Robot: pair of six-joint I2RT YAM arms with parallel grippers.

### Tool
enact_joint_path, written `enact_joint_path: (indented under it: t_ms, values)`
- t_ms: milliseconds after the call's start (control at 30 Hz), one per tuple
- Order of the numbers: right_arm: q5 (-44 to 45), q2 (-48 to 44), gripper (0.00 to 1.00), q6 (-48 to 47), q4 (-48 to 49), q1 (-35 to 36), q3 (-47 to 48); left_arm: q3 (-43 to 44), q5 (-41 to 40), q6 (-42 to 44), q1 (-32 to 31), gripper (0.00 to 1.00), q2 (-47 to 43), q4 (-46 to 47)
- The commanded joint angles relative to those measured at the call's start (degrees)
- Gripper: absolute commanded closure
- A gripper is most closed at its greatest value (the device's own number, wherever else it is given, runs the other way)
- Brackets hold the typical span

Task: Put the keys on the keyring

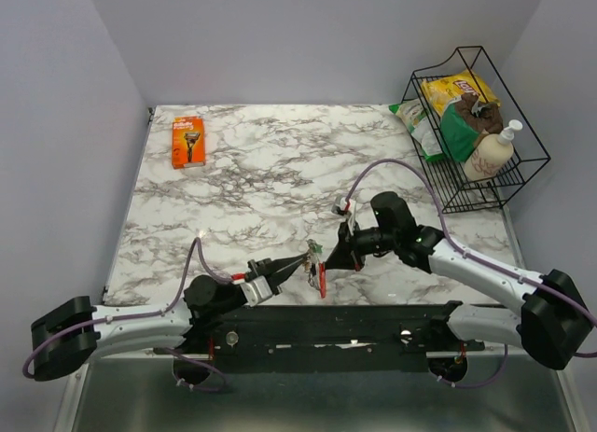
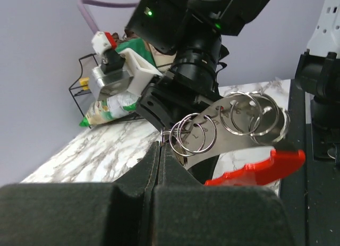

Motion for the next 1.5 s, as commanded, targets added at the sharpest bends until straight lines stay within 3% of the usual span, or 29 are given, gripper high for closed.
enact_joint_path:
  t_ms: [0, 167, 300, 567, 733, 800, 1000, 1233, 1300, 1467]
  values:
    - [1.67, -3.91, 0.99, -0.53, -0.45, 0.31, 0.4, -10.97, -3.82, 2.21, -0.26, 1.0, -11.74, -14.32]
    - [5.0, -5.23, 0.99, -0.44, -1.07, 0.31, -0.29, -9.3, -7.16, 1.77, -0.35, 1.0, -12.49, -19.46]
    - [7.99, -5.15, 0.99, 0.78, -1.24, 0.31, -0.74, -5.09, -6.73, 2.12, -0.35, 1.0, 0.12, -16.65]
    - [19.15, -8.66, 0.99, 4.39, -3.26, -0.04, -1.97, 0.02, -3.13, 2.04, 1.93, 1.0, 26.61, 7.41]
    - [22.94, -11.38, 0.99, 6.32, -3.97, -0.91, -3.37, -1.12, 7.59, -4.11, 10.88, 1.0, 44.18, 30.58]
    - [21.72, -11.65, 0.99, 6.59, -3.88, -1.09, -3.72, 0.89, 12.86, -4.65, 12.74, 1.0, 48.49, 29.85]
    - [22.67, -12.79, 0.99, 6.86, -4.14, -1.53, -4.26, 4.14, 16.2, -1.67, 16.43, 1.0, 51.85, 30.38]
    - [24.96, -14.73, 0.99, 6.68, -6.17, -1.97, -2.67, 9.33, 23.85, 0.18, 25.4, 1.0, 47.73, 29.16]
    - [25.49, -14.99, 0.99, 6.33, -6.78, -1.97, -2.41, 12.65, 26.31, 0.97, 27.59, 1.0, 45.46, 25.65]
    - [25.84, -15.25, 0.99, 5.63, -7.66, -2.06, -1.88, 20.84, 32.12, 7.82, 28.13, 1.0, 40.7, 5.09]
